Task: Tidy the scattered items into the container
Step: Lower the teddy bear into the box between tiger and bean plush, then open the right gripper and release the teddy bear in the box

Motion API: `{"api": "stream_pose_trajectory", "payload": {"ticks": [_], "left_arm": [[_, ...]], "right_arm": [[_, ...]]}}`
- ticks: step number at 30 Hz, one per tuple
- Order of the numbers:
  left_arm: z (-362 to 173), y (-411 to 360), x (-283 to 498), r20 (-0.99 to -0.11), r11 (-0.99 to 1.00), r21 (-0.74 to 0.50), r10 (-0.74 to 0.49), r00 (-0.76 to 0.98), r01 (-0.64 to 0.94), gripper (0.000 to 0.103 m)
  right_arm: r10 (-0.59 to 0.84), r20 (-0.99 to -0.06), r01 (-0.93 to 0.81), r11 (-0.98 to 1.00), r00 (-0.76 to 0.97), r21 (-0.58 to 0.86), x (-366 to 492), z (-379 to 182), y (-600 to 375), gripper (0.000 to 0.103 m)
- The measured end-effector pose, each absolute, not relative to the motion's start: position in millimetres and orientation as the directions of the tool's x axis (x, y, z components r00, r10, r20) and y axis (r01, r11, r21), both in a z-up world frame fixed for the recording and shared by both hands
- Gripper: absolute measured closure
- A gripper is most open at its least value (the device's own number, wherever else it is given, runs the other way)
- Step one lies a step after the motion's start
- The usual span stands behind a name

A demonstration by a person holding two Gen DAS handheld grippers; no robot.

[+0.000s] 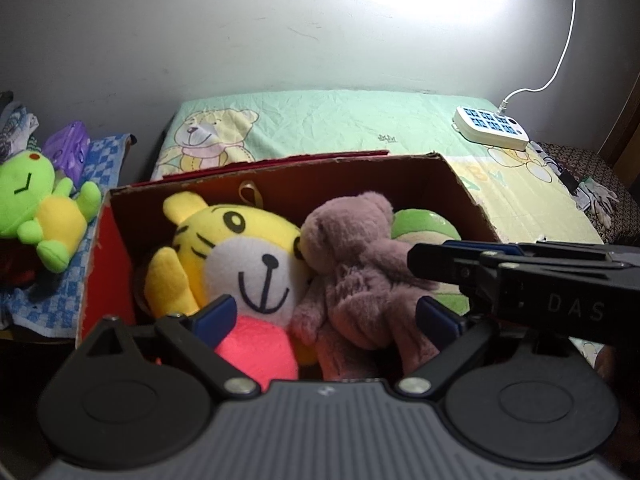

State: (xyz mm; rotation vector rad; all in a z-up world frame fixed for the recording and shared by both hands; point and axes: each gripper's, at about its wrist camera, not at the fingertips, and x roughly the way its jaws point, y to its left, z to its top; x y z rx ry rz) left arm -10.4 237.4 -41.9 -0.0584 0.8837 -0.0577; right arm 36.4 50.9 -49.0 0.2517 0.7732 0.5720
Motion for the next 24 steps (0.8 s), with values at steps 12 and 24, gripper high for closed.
{"api": "stream_pose_trajectory", "payload": {"ticks": [12,24], "left_arm": [[-45.3,231.7,-14.7,-0.782,0.999,0.030,0.037,0.622,-0.022,0.003],[-52.7,228.8,-18.6,-0.796,0.995,0.065,0.098,0.597,-0.077,0.002]], "right_arm": [[0.501,-0.586,-0.323,0.863,0.637,0.387,16.2,-44.3,47.1,0.064],[0.460,-0.589,-0.308,0.887,0.664,0.345,-2.6,-38.7,48.2,0.062]]}}
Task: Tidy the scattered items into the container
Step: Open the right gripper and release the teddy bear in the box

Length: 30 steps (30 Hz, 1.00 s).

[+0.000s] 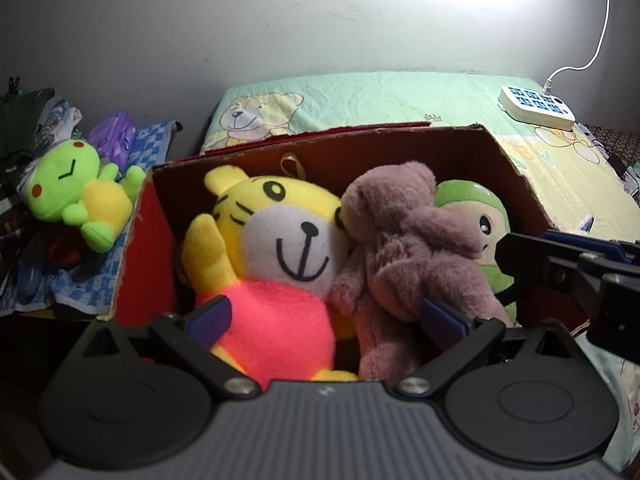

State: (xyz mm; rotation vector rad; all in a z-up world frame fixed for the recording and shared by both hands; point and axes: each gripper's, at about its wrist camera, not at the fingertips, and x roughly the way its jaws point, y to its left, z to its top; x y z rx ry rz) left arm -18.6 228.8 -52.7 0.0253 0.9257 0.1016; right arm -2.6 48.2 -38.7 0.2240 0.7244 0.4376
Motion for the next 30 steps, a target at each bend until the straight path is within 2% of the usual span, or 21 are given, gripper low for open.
{"api": "stream_pose_trajectory", "payload": {"ticks": [12,30], "left_arm": [[-55.1,219.1,-24.1,-0.797,0.989,0.128,0.150,0.585,-0.079,0.001],[-43.4,205.4,-26.5,-0.779,0.969,0.146,0.238,0.581,-0.201,0.001]], "right_arm": [[0.449,-0.588,-0.275,0.890,0.673,0.364,-17.4,-40.9,41.6,0.061],[0.549,-0.555,-0.350,0.833,0.625,0.430,-11.5,-41.4,12.3,0.061]]}}
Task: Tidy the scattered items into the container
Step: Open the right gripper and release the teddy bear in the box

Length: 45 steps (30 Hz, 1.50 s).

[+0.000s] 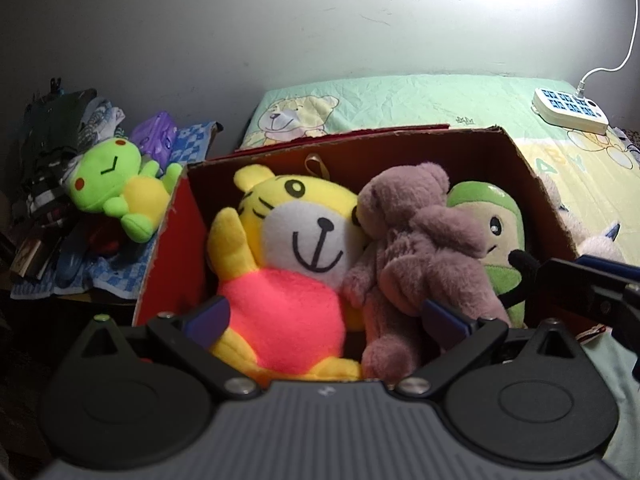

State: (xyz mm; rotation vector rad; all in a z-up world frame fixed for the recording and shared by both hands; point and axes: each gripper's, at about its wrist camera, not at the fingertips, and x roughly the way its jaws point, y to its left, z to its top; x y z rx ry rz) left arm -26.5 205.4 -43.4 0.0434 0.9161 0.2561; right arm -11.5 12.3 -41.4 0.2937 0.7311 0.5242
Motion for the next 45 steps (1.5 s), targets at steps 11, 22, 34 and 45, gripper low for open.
{"api": "stream_pose_trajectory", "payload": {"ticks": [11,22,34,45], "left_arm": [[-39.8,180.4,-14.6,-0.775,0.950,0.180,0.297,0.558,-0.255,0.001],[-42.2,180.1,-20.0,-0.791,0.923,0.183,0.343,0.507,-0.340,0.001],[-46.7,184.2,-24.8,-0.803,0.907,0.187,0.362,0.473,-0.377,0.001],[-37.2,182.2,-24.4,-0.781,0.918,0.184,0.353,0.516,-0.350,0.001]], "right_arm": [[0.629,-0.547,-0.394,0.775,0.552,0.494,8.8,-46.7,-19.1,0.058],[0.697,-0.539,-0.464,0.717,0.472,0.520,21.6,-51.4,-21.5,0.056],[0.712,-0.544,-0.488,0.702,0.444,0.520,24.2,-54.1,-19.4,0.056],[0.713,-0.541,-0.483,0.701,0.446,0.525,26.1,-54.8,-19.6,0.057]]}}
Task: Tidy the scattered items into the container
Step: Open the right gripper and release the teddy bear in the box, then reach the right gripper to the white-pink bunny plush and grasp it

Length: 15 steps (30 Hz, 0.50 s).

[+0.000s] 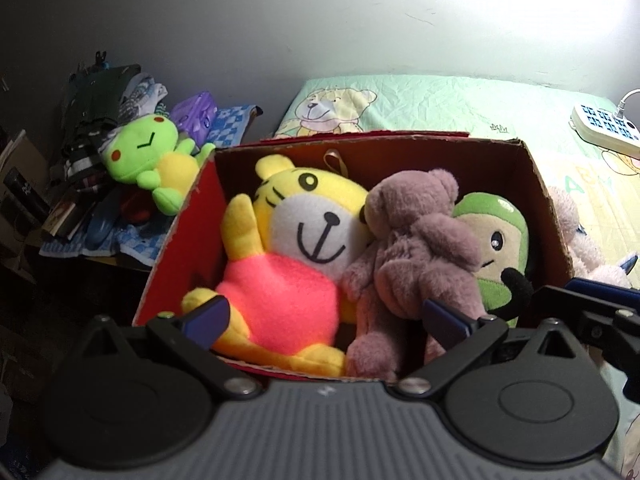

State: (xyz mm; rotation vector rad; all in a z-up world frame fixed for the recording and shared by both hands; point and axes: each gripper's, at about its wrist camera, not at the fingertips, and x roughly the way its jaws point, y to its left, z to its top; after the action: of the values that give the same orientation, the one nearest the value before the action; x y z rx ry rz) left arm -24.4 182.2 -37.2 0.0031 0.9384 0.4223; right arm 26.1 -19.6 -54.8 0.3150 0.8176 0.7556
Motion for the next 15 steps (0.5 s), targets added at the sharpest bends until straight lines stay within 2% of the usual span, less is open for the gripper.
{"api": "stream_pose_trajectory", "payload": {"ticks": [9,15], "left_arm": [[-32.6,178.2,-35.7,-0.768,0.925,0.148,0.330,0.549,-0.349,0.001],[-15.1,161.3,-41.3,-0.723,0.941,0.119,0.301,0.622,-0.316,0.001]], "right_arm": [[0.723,-0.547,-0.501,0.689,0.421,0.524,31.7,-55.9,-17.8,0.058],[0.744,-0.517,-0.495,0.668,0.423,0.556,40.8,-51.7,-34.1,0.057]]}}
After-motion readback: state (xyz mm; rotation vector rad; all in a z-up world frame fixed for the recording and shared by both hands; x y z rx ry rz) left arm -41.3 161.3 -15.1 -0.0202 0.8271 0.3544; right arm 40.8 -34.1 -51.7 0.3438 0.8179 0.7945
